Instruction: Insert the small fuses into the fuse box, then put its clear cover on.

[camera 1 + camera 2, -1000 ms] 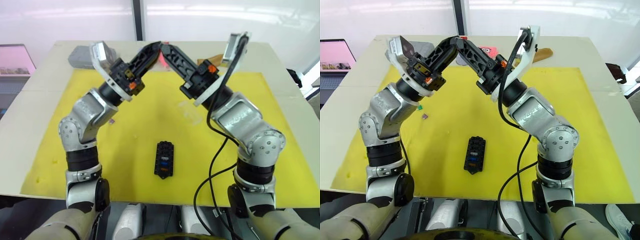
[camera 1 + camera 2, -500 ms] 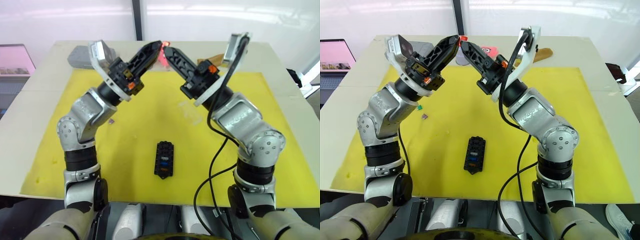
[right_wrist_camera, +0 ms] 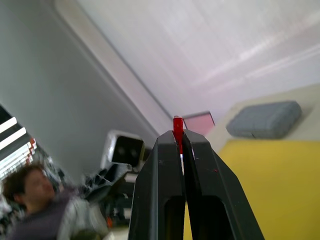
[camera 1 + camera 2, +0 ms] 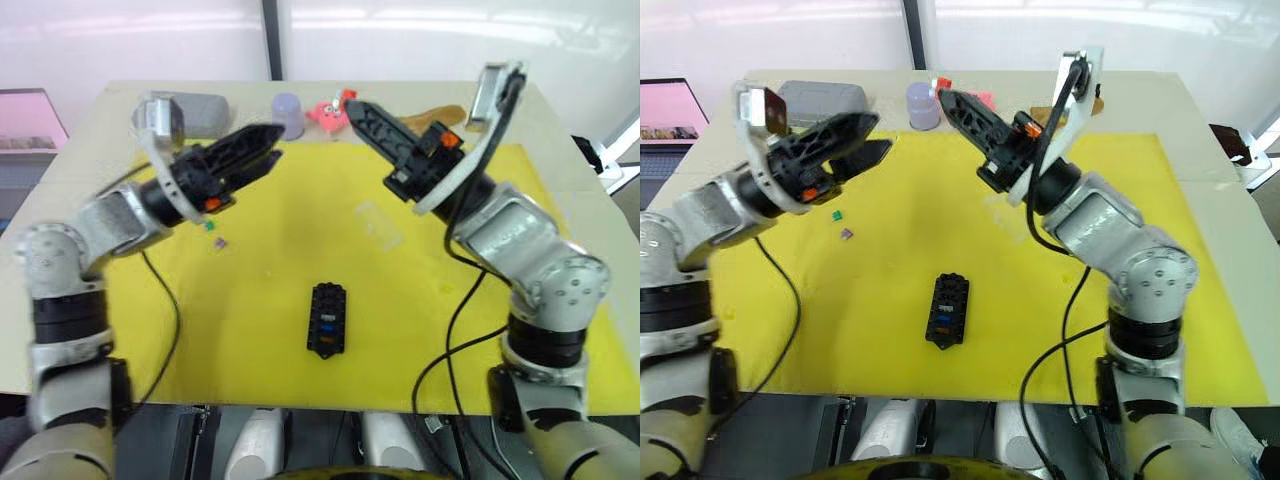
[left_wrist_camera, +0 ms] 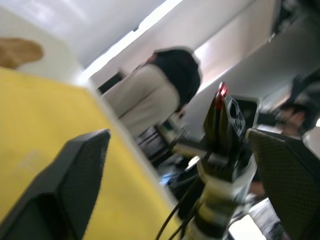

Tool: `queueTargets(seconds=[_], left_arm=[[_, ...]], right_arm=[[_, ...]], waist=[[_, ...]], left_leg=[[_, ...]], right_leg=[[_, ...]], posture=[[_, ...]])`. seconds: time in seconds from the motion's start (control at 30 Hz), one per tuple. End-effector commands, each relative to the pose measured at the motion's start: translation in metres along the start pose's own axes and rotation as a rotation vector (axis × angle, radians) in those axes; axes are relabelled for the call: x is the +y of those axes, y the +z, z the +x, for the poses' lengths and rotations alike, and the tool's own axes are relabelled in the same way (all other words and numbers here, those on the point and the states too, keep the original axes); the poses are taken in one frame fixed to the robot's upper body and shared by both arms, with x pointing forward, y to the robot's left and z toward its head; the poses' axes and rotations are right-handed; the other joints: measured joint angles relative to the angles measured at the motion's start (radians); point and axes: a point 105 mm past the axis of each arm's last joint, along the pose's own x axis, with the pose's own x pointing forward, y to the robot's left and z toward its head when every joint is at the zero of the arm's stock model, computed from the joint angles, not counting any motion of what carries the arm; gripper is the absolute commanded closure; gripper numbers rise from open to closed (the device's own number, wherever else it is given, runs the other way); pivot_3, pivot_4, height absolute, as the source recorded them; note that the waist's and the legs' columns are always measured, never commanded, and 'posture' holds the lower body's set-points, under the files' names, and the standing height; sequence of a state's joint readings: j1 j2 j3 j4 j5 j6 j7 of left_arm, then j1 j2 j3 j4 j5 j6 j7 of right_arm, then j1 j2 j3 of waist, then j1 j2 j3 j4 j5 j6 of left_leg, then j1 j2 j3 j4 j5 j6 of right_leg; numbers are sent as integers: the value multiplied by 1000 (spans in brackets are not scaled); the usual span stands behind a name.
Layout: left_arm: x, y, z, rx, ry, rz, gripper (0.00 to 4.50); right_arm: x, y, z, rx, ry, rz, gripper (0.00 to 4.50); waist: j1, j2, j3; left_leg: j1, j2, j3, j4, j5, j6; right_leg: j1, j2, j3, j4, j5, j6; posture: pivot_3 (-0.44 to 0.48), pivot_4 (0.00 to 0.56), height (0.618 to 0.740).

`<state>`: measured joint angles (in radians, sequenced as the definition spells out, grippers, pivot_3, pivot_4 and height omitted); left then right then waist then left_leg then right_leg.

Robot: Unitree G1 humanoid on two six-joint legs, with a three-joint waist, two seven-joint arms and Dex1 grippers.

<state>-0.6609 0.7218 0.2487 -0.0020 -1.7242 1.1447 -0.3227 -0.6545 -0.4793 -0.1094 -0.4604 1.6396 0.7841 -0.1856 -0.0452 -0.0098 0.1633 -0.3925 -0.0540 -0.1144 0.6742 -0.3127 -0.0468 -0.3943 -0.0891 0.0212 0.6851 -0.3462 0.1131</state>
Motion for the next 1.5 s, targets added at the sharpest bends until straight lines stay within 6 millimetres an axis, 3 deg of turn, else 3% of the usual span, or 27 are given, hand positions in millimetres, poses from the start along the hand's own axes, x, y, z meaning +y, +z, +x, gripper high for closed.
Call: queueTargets(seconds=[0.03, 0.17, 0.27, 0.53, 0.83, 1.5], left_arm=[[-8, -16, -7, 191, -45, 175, 30], [-5, -35, -16, 355, -78, 325, 30], [-2, -78, -26, 597, -162, 588, 30], [7, -118, -29, 693, -279, 815, 30], [20, -127, -19, 690, -284, 944, 30], [24, -141, -17, 745, -285, 975, 30]], right_arm=[[15, -3, -10, 150, 104, -80, 4500], [17, -13, -20, 305, 127, -176, 4500], [16, -49, -40, 648, 153, -431, 4500], [-2, -90, -48, 927, 216, -700, 4500], [-10, -109, -44, 1026, 258, -756, 4500], [-11, -129, -48, 1085, 301, -737, 4500]], waist=[[0, 0, 1], [1, 1, 1], [-2, 6, 4], [3, 4, 6], [5, 3, 7], [3, 3, 7]], left_leg=[[0, 0, 0, 0, 0, 0], [1, 2, 1, -7, 2, -2], [1, 4, 2, -10, 2, -3], [0, 12, 2, -11, 1, -1], [-1, 12, 2, -10, 2, -3], [0, 11, 1, -9, 2, -3]], right_leg=[[0, 0, 0, 0, 0, 0], [0, -1, 1, -4, 0, 0], [-2, 0, 1, -5, 0, 0], [0, 3, 0, -12, 1, -2], [0, 2, -1, -13, 2, -1], [0, 3, -2, -11, 2, -1]], posture=[[0, 150, 740], [0, 150, 740], [0, 150, 740], [0, 150, 740], [0, 150, 740], [0, 150, 740]])
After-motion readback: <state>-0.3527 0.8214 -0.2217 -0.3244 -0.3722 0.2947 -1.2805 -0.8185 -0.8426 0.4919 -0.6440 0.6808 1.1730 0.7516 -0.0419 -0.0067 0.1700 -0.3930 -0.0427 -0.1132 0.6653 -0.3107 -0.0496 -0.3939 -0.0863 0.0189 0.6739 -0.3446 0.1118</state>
